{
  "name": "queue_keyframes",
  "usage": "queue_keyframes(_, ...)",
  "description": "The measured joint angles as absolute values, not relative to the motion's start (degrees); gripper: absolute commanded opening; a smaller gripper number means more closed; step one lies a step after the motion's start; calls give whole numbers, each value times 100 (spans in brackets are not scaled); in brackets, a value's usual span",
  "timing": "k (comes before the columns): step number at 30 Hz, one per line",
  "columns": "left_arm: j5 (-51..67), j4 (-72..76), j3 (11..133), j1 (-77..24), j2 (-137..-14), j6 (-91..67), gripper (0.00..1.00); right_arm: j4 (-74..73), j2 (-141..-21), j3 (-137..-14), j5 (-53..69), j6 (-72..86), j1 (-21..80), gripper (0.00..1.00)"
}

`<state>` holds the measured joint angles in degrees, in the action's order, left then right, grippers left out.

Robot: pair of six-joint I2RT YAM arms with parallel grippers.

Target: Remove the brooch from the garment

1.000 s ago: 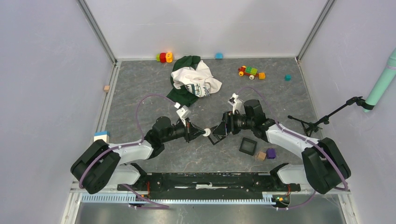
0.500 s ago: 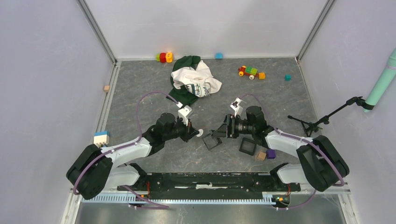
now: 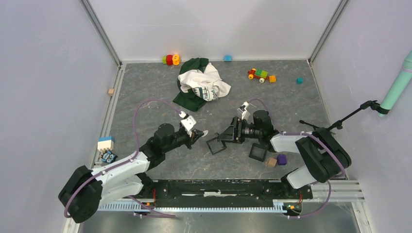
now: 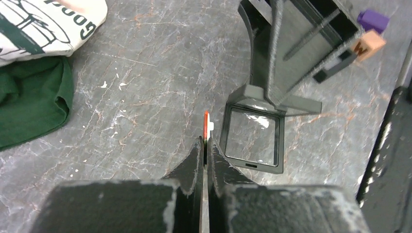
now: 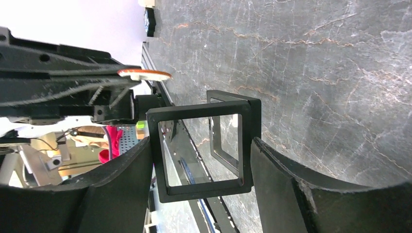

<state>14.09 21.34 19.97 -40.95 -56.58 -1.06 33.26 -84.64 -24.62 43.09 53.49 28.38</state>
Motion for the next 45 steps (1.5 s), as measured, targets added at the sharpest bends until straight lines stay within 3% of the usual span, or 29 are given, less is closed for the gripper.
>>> queue_keyframes(13, 1103, 3813, 1551, -4569, -6554, 1619, 3, 5155, -9323, -2467, 4685, 6755, 2838, 56)
queue_keyframes(34, 1090, 4246, 1081, -4805, -6005, 2106, 3, 5417, -9561, -2705, 4779, 6982, 2823, 56)
queue_keyframes(45, 1175, 4189, 1229, -4840, -6560, 2200, 27, 5352, -9561, -2724, 4772, 6976, 2805, 56)
